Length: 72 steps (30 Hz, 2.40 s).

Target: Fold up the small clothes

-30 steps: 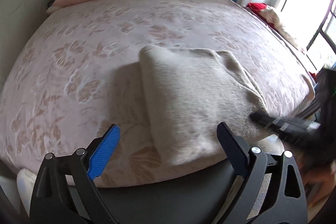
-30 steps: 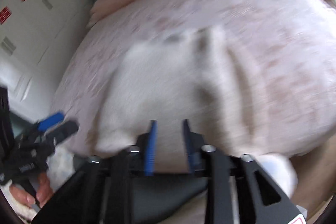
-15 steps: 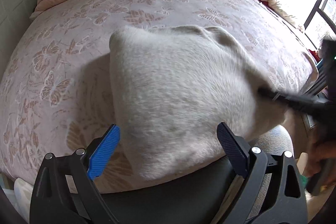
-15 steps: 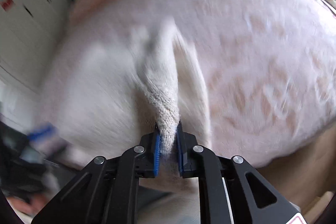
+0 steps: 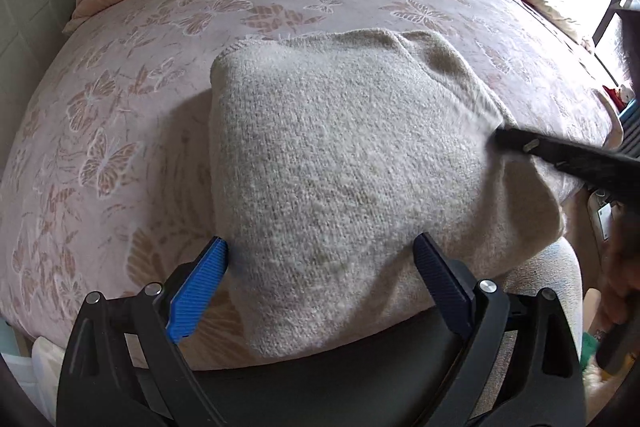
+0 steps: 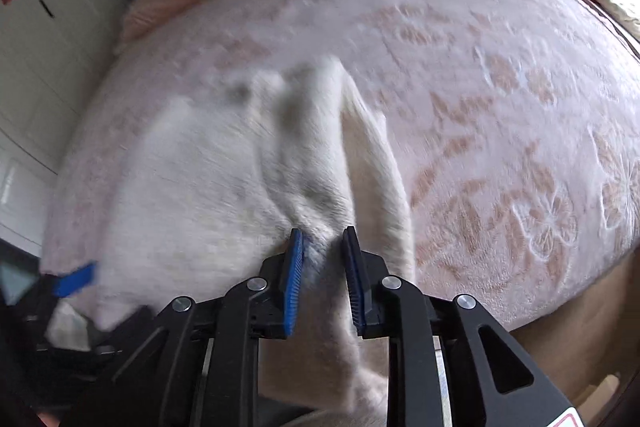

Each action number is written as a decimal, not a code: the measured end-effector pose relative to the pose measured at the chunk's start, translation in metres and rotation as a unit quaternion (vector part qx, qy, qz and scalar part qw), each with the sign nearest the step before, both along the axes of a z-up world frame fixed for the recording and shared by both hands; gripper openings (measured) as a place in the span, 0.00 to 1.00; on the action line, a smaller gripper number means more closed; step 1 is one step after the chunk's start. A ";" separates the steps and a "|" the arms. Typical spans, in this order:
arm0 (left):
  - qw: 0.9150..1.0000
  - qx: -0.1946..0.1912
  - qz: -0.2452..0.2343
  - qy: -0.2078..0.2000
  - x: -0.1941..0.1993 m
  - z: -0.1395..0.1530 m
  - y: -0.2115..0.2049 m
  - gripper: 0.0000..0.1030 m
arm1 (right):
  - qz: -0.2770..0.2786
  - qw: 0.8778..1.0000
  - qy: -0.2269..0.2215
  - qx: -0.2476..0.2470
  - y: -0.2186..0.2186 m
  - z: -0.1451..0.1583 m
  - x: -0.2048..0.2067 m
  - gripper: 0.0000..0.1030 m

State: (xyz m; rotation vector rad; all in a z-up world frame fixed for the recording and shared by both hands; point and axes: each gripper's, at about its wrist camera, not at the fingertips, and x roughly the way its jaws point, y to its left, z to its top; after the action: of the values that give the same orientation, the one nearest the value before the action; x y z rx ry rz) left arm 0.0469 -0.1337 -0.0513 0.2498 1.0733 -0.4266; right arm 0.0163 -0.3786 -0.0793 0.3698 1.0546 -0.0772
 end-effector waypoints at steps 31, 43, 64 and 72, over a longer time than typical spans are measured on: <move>0.993 -0.090 0.052 0.062 0.023 -0.004 0.034 0.93 | -0.035 0.998 -0.032 0.043 -0.036 0.006 -0.015 0.67; 0.948 -0.220 0.103 0.206 0.056 -0.067 0.052 0.96 | -0.040 0.974 -0.012 0.224 -0.032 -0.057 -0.006 0.88; 0.954 -0.294 -0.028 -0.051 0.034 0.209 0.102 0.51 | 0.047 0.949 -0.278 0.143 0.037 0.226 -0.029 0.32; 0.947 -0.284 -0.018 -0.152 0.049 0.245 0.190 0.57 | 0.109 0.922 -0.343 0.143 0.116 0.253 0.030 0.35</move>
State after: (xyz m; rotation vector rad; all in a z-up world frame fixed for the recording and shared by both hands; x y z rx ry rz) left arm 0.0963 0.0564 0.1940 -0.1753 0.6081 -0.6865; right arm 0.0459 -0.2629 0.1737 0.4934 0.4000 0.3897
